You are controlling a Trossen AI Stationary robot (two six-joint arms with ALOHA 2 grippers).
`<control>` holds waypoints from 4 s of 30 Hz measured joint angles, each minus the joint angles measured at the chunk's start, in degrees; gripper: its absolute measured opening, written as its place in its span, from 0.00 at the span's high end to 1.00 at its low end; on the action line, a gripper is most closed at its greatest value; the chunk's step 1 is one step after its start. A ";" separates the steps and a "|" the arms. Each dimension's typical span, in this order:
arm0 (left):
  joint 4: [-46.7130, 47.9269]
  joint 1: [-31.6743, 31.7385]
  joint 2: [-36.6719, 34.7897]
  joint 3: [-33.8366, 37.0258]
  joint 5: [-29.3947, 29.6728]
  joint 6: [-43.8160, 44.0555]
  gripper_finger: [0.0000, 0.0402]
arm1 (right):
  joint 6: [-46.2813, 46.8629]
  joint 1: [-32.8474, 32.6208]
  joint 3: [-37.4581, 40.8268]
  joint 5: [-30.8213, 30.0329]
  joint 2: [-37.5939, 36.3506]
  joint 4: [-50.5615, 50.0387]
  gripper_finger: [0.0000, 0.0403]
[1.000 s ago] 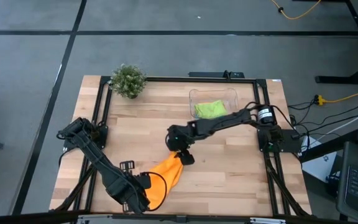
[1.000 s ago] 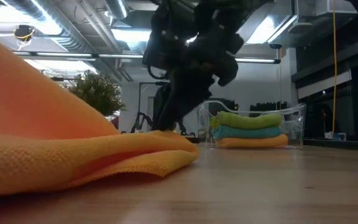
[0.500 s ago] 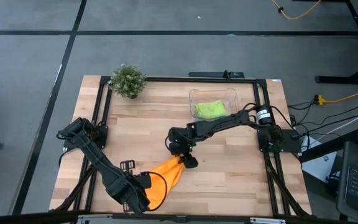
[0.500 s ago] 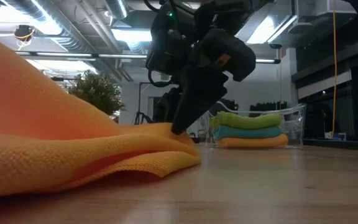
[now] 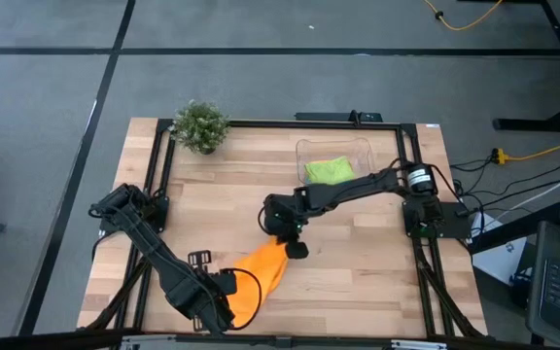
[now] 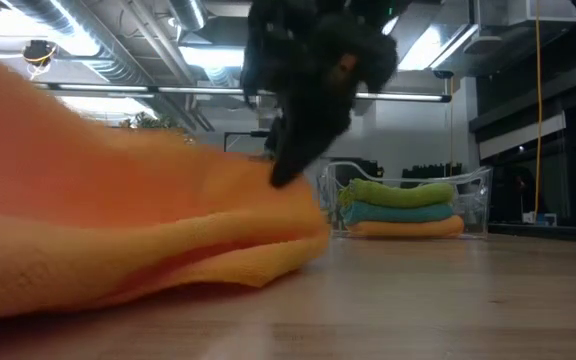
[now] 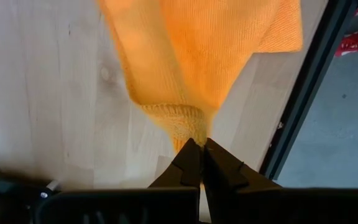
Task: Fold microfiber towels
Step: Fold the orange microfiber cloth
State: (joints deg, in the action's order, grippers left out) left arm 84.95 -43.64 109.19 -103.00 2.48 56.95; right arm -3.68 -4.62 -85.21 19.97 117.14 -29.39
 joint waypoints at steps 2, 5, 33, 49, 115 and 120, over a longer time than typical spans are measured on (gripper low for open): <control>-0.35 0.00 0.00 0.00 0.19 0.58 1.00 | 0.01 -0.11 -1.48 -4.70 -1.97 -2.09 0.98; 0.23 0.40 0.00 0.00 0.03 5.10 1.00 | -1.66 -0.26 -3.88 -10.61 -6.09 -8.43 0.99; 4.96 14.36 -11.87 -13.68 38.15 -13.98 1.00 | 30.52 -11.85 -10.51 -34.90 -34.74 -34.38 1.00; -8.32 5.70 -12.22 -14.34 22.51 -2.89 1.00 | 62.89 -26.03 -10.49 -24.14 -32.48 -34.20 1.00; -7.78 9.46 -14.86 -3.96 1.02 -2.87 1.00 | 49.33 -19.42 -10.49 -7.95 -22.31 -40.54 1.00; -7.68 14.96 -14.82 9.03 4.77 -5.34 1.00 | 44.71 -14.44 -10.38 -20.90 -17.66 -46.57 1.00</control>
State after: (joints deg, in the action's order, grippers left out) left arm 77.26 -28.67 94.37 -93.97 7.25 51.61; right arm 41.03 -19.07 -95.59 -0.93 99.48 -75.96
